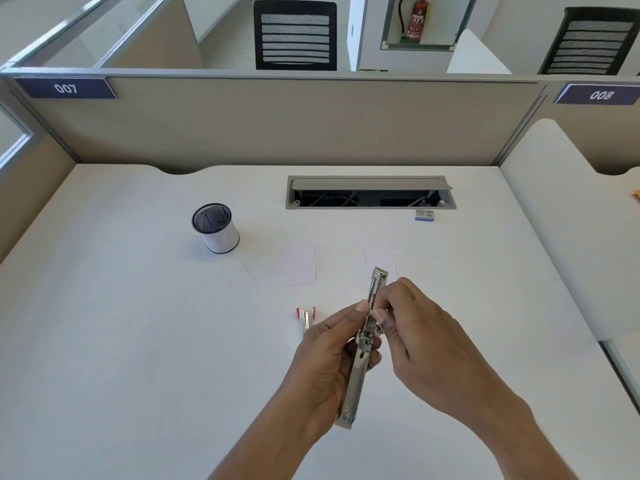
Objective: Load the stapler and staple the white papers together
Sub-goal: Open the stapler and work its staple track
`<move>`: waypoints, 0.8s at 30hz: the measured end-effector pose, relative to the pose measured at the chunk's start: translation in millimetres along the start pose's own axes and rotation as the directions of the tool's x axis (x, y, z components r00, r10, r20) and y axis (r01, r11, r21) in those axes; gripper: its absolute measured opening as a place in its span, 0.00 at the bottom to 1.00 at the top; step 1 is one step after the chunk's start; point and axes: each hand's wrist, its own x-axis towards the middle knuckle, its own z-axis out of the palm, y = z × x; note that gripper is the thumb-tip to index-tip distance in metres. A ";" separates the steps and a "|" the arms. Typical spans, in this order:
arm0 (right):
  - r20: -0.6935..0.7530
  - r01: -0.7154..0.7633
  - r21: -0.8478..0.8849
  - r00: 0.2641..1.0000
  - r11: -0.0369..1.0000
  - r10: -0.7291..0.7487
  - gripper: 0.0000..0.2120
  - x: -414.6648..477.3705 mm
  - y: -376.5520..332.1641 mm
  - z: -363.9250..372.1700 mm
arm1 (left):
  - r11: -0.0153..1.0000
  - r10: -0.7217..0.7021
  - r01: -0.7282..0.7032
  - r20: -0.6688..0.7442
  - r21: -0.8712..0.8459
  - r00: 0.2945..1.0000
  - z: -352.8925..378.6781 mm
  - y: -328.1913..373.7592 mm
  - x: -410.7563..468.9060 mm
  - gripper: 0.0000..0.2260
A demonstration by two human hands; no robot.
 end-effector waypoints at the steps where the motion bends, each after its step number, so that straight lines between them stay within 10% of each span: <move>1: -0.011 0.004 0.004 1.000 1.000 -0.004 0.08 -0.4 0.6 0.3 | 1.000 0.006 -0.006 -0.002 0.006 1.000 0.3 -0.2 0.7 0.07; 11: -0.100 -0.007 0.187 0.995 0.982 0.026 0.07 1.2 14.6 -1.2 | 1.000 0.018 -0.017 -0.060 0.020 0.998 -4.1 -4.1 10.3 0.07; 24: 0.153 -0.557 0.513 0.808 0.653 0.569 0.08 15.1 128.7 80.5 | 0.996 0.042 -0.031 -0.134 0.085 0.990 -21.8 -6.9 28.1 0.09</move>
